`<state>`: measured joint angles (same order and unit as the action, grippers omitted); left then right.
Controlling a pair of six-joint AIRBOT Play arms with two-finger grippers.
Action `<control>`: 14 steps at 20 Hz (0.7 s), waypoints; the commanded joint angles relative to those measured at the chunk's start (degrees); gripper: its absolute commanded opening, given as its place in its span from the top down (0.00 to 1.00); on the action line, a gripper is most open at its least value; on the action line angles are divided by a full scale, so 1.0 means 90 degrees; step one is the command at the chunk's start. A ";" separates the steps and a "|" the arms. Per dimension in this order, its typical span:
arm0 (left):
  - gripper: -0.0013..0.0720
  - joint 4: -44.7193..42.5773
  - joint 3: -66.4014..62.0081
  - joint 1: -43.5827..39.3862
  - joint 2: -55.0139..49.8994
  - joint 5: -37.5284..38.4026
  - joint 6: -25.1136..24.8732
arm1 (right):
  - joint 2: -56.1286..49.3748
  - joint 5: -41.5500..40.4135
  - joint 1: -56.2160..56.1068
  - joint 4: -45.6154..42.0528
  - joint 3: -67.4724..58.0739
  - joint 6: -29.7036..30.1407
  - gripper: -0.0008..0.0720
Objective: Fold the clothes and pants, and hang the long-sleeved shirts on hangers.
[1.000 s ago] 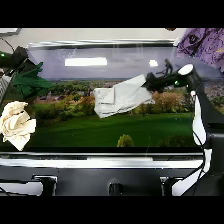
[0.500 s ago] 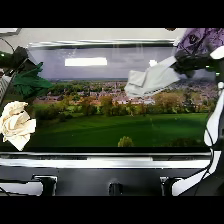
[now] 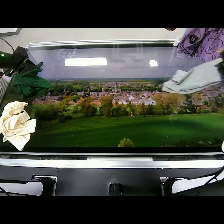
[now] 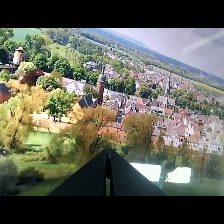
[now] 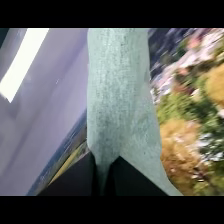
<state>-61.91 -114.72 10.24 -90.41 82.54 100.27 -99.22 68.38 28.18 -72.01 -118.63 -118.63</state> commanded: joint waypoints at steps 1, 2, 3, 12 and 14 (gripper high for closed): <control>0.96 -0.0002 0.0002 0.0005 0.0000 0.0024 0.0002 | 0.0291 0.0265 0.0374 -0.0721 -0.0002 -0.0537 0.95; 0.96 -0.0002 0.0002 0.0005 0.0000 0.0063 0.0002 | 0.0367 0.0391 0.0454 -0.0801 0.0017 -0.0653 0.95; 0.96 -0.0002 0.0002 0.0005 0.0000 0.0090 0.0002 | 0.0435 0.0517 0.0549 -0.0848 0.0022 -0.0780 0.95; 0.96 0.0002 0.0002 0.0005 0.0002 0.0287 0.0002 | 0.0680 0.2516 0.1044 -0.1637 0.0379 -0.0294 0.95; 0.96 0.0002 0.0002 0.0005 0.0002 0.0296 0.0002 | 0.0835 0.2652 0.1047 -0.2021 0.0869 -0.0267 0.95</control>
<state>-61.91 -114.72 10.24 -90.41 84.97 100.29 -92.97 87.05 37.21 -84.68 -114.80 -122.63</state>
